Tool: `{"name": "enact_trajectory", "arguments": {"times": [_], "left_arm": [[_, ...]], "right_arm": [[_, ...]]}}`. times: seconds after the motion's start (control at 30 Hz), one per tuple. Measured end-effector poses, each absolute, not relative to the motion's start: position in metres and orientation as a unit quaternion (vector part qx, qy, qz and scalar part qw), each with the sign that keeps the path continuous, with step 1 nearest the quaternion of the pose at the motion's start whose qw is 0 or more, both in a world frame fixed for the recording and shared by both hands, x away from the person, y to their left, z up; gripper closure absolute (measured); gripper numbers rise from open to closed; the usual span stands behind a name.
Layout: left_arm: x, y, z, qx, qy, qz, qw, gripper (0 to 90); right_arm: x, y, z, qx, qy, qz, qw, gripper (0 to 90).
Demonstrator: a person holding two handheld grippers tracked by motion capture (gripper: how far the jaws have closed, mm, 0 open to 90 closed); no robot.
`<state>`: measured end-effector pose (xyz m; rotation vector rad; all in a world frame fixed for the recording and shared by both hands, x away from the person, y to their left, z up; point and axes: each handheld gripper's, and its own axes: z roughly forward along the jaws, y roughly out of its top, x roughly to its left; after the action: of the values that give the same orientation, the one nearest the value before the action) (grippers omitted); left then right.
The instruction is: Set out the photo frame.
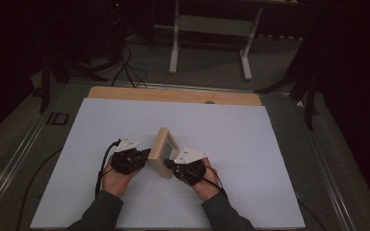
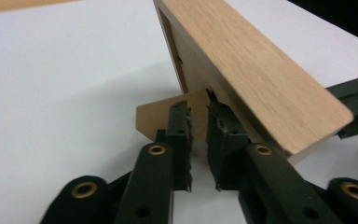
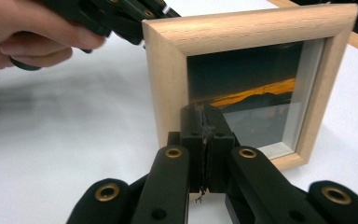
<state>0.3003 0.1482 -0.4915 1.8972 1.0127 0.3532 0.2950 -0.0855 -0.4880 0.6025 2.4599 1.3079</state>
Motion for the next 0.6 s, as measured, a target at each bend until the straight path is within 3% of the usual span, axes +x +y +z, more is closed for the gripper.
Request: {"name": "enact_trajectory", "arguments": {"times": [0.6], "left_arm": [[0.29, 0.169, -0.465, 0.733, 0.436, 0.174, 0.493, 54.3]], "right_arm": [[0.299, -0.097, -0.482, 0.22, 0.846, 0.459, 0.158, 88.1]]}}
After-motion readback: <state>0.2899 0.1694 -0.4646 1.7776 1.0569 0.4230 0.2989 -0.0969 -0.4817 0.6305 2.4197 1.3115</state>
